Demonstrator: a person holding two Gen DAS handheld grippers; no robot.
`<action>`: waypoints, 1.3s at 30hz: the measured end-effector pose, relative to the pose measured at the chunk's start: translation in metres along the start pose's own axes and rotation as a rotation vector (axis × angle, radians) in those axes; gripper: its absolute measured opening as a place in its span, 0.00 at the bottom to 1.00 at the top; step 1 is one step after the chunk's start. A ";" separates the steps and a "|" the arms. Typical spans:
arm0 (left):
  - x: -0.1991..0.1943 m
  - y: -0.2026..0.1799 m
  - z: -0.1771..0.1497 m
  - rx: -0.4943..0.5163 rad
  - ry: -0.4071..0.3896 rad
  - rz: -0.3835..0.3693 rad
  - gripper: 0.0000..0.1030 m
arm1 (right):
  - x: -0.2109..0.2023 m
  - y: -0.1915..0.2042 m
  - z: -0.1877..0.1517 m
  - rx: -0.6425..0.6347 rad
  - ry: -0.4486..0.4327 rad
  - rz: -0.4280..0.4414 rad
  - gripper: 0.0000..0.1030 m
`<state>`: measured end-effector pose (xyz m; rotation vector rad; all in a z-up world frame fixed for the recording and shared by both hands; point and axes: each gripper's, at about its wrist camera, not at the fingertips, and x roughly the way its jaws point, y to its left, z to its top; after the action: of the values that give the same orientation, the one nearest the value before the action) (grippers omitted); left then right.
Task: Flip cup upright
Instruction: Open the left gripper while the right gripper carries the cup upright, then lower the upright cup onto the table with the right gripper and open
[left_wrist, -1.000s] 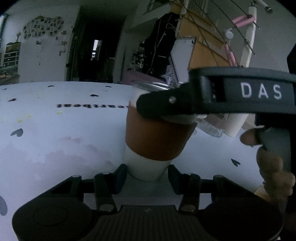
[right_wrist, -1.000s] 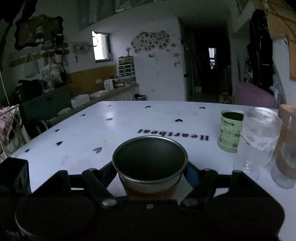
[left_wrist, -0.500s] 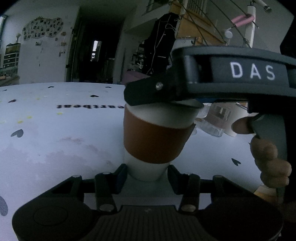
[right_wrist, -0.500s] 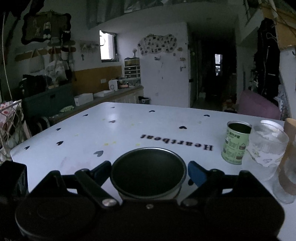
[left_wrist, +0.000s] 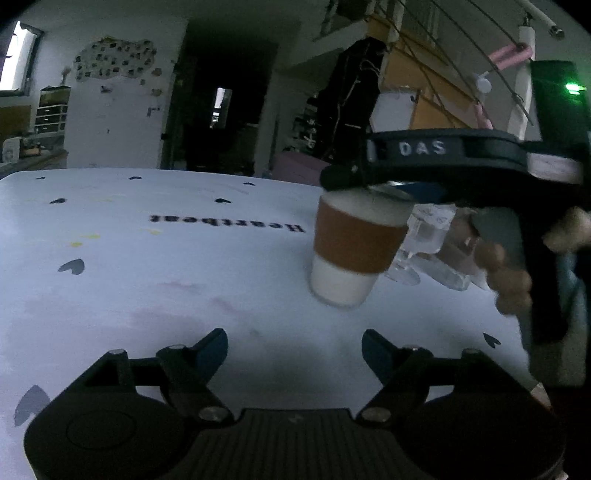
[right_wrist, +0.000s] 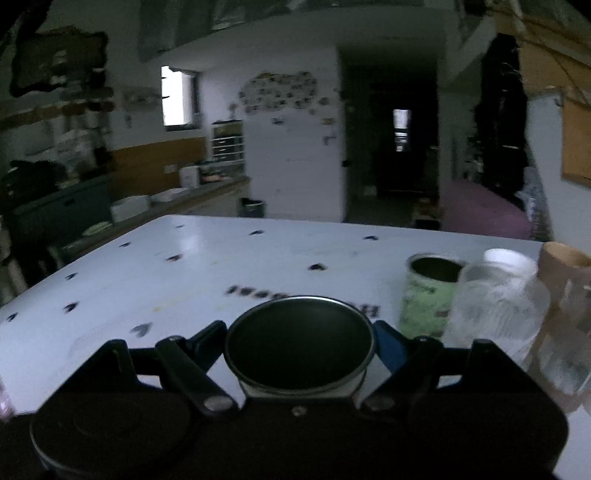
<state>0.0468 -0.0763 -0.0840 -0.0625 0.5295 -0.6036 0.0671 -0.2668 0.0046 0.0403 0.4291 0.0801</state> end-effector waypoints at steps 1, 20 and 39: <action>0.001 0.002 0.001 -0.002 -0.001 0.002 0.78 | 0.004 -0.004 0.003 0.010 -0.003 -0.013 0.83; -0.006 0.010 0.001 -0.009 -0.012 0.042 0.78 | 0.048 -0.008 0.021 0.014 0.022 -0.066 0.83; -0.028 -0.003 0.036 0.004 -0.045 0.124 0.89 | -0.050 -0.024 0.019 0.041 -0.095 -0.045 0.93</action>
<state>0.0433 -0.0671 -0.0394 -0.0394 0.4849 -0.4808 0.0310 -0.2957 0.0408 0.0746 0.3369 0.0253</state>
